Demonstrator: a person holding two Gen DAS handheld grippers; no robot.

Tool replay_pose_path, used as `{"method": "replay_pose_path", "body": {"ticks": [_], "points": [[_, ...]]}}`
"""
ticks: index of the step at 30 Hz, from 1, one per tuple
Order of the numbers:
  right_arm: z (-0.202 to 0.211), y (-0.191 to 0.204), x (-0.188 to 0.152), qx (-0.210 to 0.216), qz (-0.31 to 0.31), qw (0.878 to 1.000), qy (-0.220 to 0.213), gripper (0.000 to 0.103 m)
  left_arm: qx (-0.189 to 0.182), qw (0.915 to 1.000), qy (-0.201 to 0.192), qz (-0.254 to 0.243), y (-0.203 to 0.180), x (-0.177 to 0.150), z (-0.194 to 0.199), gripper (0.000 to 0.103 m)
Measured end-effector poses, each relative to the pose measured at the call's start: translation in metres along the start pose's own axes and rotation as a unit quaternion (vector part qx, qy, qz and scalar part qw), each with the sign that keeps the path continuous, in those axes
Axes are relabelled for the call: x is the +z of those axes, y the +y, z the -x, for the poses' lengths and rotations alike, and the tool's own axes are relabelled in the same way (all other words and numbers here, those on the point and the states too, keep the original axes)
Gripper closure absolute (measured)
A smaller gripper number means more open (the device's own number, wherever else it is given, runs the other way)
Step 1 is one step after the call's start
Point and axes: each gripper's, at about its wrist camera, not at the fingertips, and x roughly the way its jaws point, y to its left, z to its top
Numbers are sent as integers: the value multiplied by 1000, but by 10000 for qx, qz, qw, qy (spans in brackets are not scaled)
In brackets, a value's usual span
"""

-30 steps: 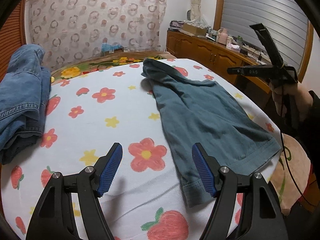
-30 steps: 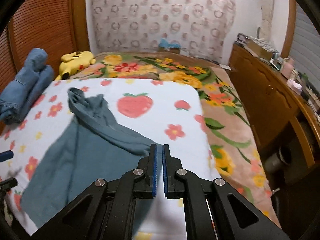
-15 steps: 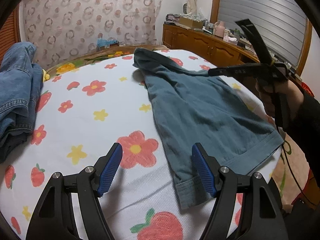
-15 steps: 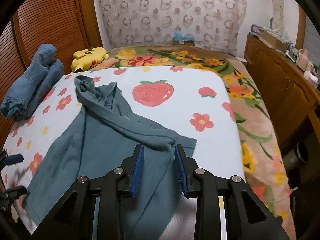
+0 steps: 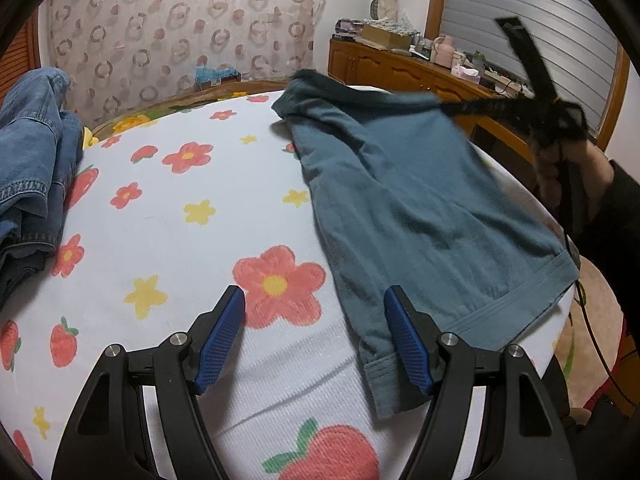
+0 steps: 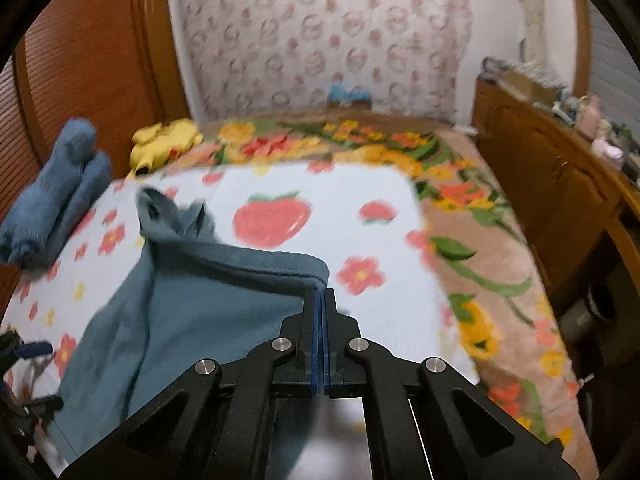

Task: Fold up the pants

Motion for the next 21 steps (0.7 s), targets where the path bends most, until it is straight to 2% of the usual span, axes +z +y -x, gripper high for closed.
{"method": "replay_pose_path", "body": {"ticks": [2, 6, 13, 21], "points": [[7, -5, 3, -192, -65, 9998, -81, 102, -8, 10000, 10, 11, 1, 0, 0, 30], [1, -8, -1, -498, -71, 9986, 181, 102, -20, 10000, 13, 31, 2, 0, -1, 30], [22, -1, -16, 68, -137, 9995, 271, 77, -46, 10000, -4, 64, 2, 0, 0, 30], [85, 16, -60, 478, 131, 9986, 182, 76, -48, 10000, -13, 64, 3, 0, 0, 30]]}}
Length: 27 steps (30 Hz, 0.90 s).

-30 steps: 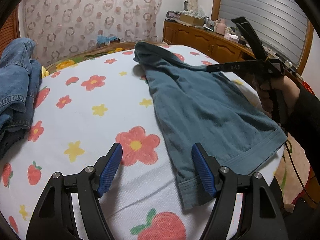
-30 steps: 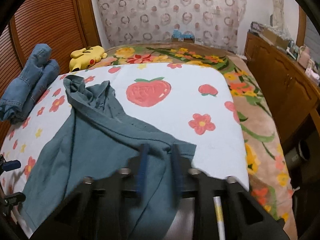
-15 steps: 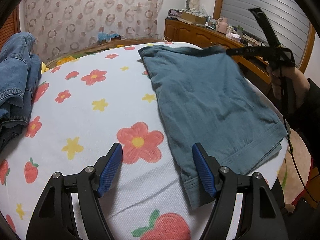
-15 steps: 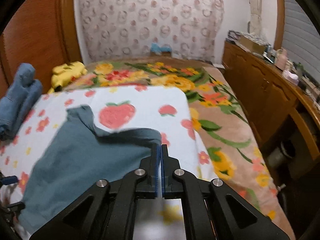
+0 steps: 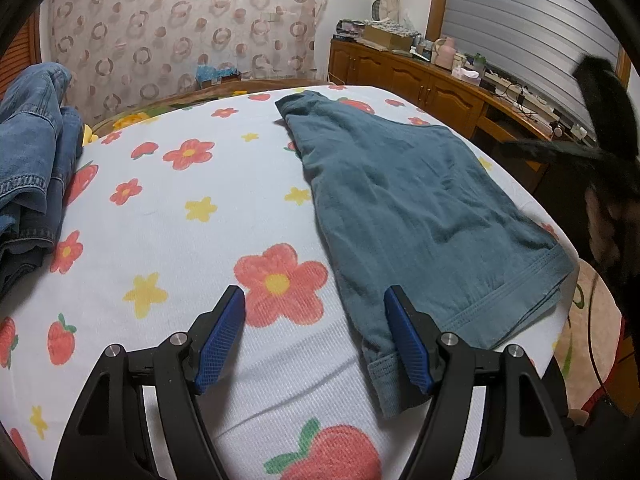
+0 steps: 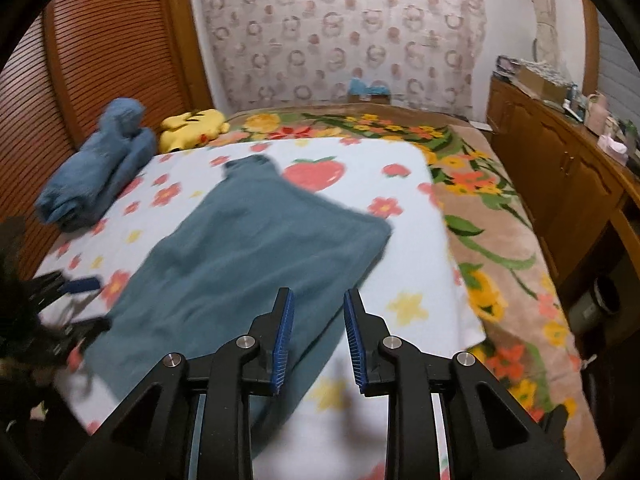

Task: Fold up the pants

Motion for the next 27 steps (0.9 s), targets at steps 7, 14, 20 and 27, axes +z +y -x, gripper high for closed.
{"method": "replay_pose_path", "body": {"ticks": [7, 14, 20, 27], "points": [[33, 20, -50, 295, -25, 9993, 232, 76, 1, 10000, -21, 14, 1, 0, 0, 30], [54, 25, -70, 307, -127, 9987, 385, 76, 18, 10000, -53, -7, -1, -1, 1, 30], [66, 28, -77, 287, -143, 9980, 545, 76, 19, 10000, -63, -5, -1, -1, 1, 30], [76, 40, -68, 360, -120, 9985, 393, 94, 24, 10000, -74, -3, 0, -1, 2, 30]]}}
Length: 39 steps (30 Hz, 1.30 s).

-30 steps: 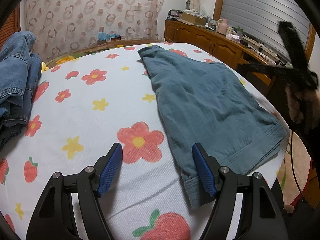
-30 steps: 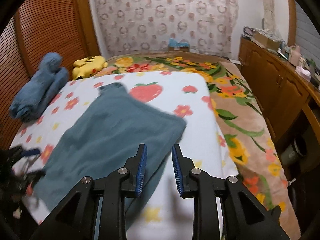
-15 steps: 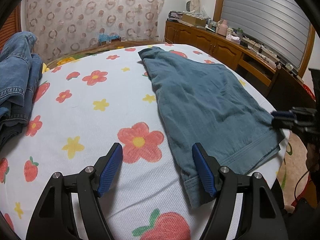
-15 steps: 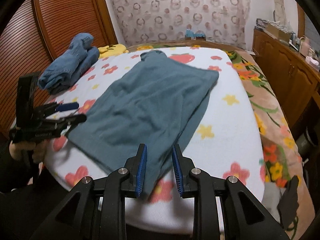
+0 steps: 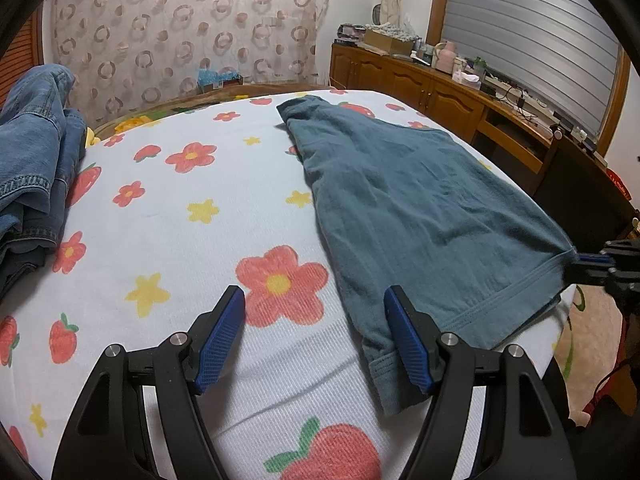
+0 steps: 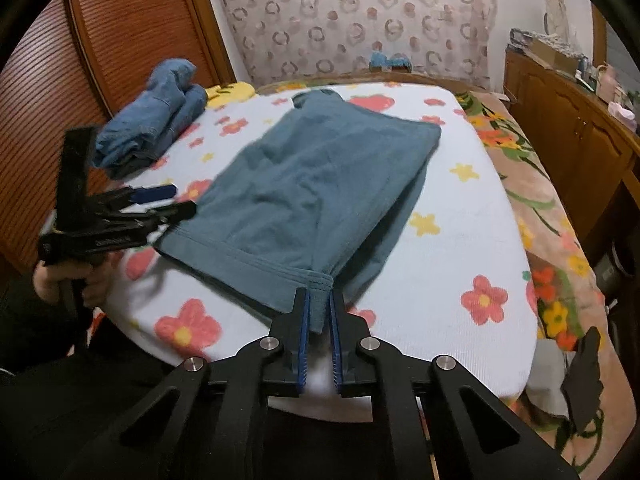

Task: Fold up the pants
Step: 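Grasp the shorts hem corner with the left tool while the right tool grips the other corner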

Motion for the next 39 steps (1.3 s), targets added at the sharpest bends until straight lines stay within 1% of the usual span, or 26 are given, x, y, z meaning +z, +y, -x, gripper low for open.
{"method": "replay_pose_path", "body": {"ticks": [2, 5, 9, 11, 17, 18, 19, 21, 24, 26, 29, 33, 36, 39], "points": [[6, 7, -2, 61, 31, 10000, -62, 94, 2, 10000, 0, 2, 0, 0, 0, 30], [8, 11, -7, 90, 76, 9999, -31, 94, -1, 10000, -2, -3, 0, 0, 0, 30], [-1, 5, -15, 41, -37, 9999, 125, 94, -6, 10000, -3, 1, 0, 0, 0, 30], [-2, 3, -14, 14, -78, 9999, 122, 94, -2, 10000, -1, 0, 0, 0, 0, 30], [5, 0, -10, -69, -144, 9999, -23, 88, 47, 10000, -52, -40, -1, -1, 8, 30], [7, -1, -11, -109, -141, 9998, -54, 85, 23, 10000, -64, -62, -2, -2, 10, 30], [9, -1, -9, -186, -145, 9997, -92, 80, -13, 9999, -71, -91, -4, -3, 13, 32], [10, -2, -8, -263, -149, 9994, -190, 77, -81, 9998, -71, -148, -9, -6, 18, 37], [6, -2, -8, -246, -217, 9992, -240, 76, -237, 9994, -57, -254, -17, -12, 23, 44], [0, -1, -9, -197, -257, 9992, -221, 76, -269, 9993, 0, -273, -20, -16, 22, 51], [-8, 1, -12, -143, -270, 9994, -168, 76, -333, 9991, 48, -270, -22, -18, 20, 55], [-19, 3, -17, -140, -271, 9995, -42, 75, -373, 9988, 83, -299, -26, -22, 20, 56], [-27, 5, -20, -190, -167, 9996, 140, 73, -410, 9987, 108, -290, -26, -22, 18, 56], [-28, 5, -18, -182, -178, 9996, 99, 73, -452, 9985, 132, -267, -25, -23, 18, 56]]}}
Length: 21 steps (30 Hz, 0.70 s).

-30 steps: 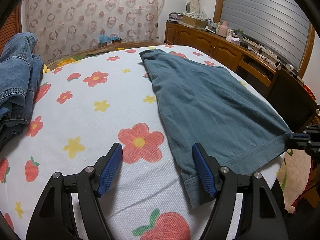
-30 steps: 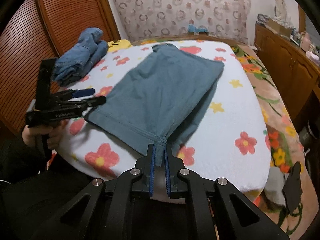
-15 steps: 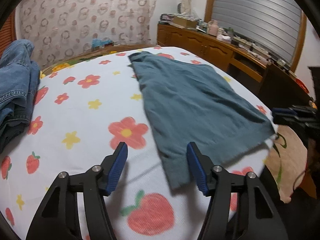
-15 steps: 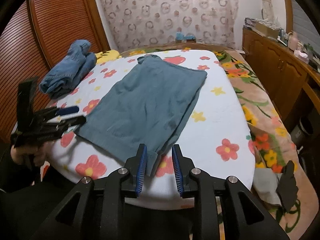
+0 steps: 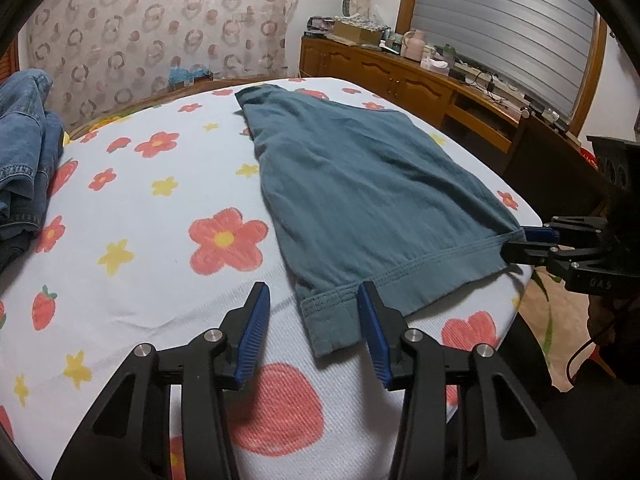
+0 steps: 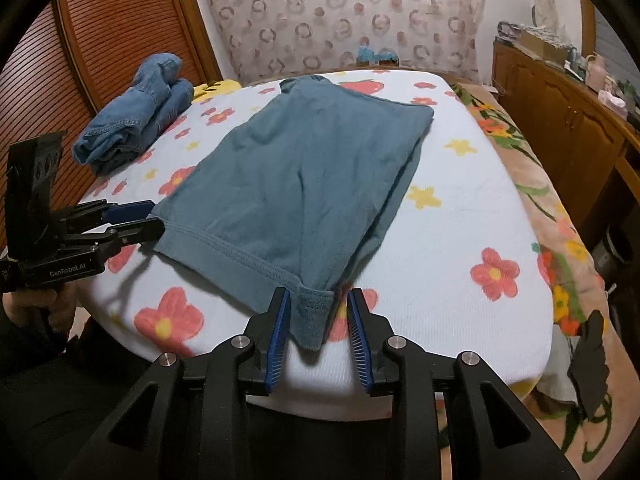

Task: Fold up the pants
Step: 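Grasp the shorts hem corner with the left tool while the right tool grips the other corner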

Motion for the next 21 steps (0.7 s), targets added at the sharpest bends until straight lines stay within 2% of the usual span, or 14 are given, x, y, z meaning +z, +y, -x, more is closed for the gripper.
{"method": "replay_pose_path", "body": {"ticks": [3, 5, 11, 16, 21], "points": [[-1, 1, 0, -12, -7, 10000, -16, 73, -67, 10000, -1, -47, -2, -1, -1, 58], [-1, 2, 0, 12, 82, 10000, 0, 73, -139, 9998, -6, -113, -5, -2, 0, 67], [-1, 0, 0, 79, 108, 9999, 5, 73, -174, 9997, 5, -169, -7, -2, 2, 79], [3, -3, 0, 257, 127, 9996, -49, 86, -192, 9996, -2, -202, -7, -1, 7, 88], [11, 1, 1, 421, 170, 9989, -151, 89, -213, 9996, -56, -177, -7, 0, 16, 90]]}}
